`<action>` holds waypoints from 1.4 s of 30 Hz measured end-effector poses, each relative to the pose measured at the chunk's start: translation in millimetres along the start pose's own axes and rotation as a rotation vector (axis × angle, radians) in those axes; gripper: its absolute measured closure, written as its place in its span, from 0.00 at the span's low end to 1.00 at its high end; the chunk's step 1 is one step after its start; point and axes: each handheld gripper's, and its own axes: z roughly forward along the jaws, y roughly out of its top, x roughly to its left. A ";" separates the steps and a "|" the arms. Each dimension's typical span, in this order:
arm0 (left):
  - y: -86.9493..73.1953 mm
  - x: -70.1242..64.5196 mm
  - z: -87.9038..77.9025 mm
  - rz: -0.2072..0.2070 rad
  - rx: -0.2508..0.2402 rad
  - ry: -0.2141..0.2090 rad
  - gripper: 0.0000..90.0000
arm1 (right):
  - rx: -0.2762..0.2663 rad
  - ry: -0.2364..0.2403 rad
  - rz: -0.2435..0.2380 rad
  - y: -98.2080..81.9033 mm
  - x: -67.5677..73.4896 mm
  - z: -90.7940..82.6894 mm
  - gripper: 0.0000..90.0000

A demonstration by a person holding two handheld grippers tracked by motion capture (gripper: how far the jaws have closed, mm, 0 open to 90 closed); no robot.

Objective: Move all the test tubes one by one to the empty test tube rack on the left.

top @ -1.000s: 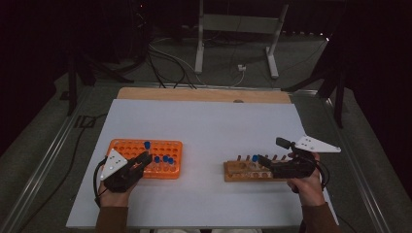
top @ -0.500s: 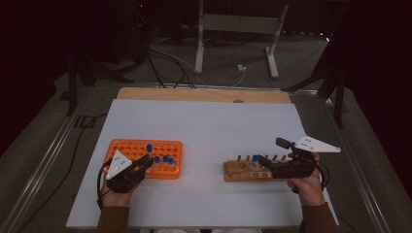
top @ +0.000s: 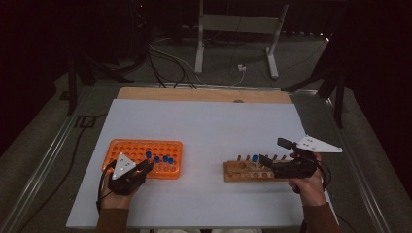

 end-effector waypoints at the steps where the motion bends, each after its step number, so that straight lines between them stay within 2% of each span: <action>1: 0.0 0.0 -0.1 0.000 0.005 0.000 0.87 | 0.001 0.001 -0.001 -0.1 0.1 0.2 0.00; 12: -2.5 -1.1 3.1 0.009 0.070 0.006 0.87 | 0.006 0.005 -0.002 -0.9 0.8 1.7 0.00; 24: -0.1 -7.1 5.5 0.056 0.098 0.028 0.87 | 0.011 0.007 -0.004 -1.6 1.1 3.0 0.00; 31: -0.1 -6.7 5.5 0.051 0.098 0.025 0.87 | 0.011 0.008 -0.005 -1.7 1.6 3.3 0.00; 35: -0.7 -5.5 5.4 0.032 0.093 0.013 0.86 | 0.009 0.009 -0.007 -1.6 1.5 3.2 0.00; 39: -1.3 -4.6 5.5 0.010 0.081 -0.020 0.76 | 0.009 0.010 -0.008 -1.7 1.4 3.2 0.00; 42: 0.1 -5.0 4.1 0.008 0.063 -0.052 0.64 | 0.008 0.010 -0.009 -1.8 1.0 3.0 0.00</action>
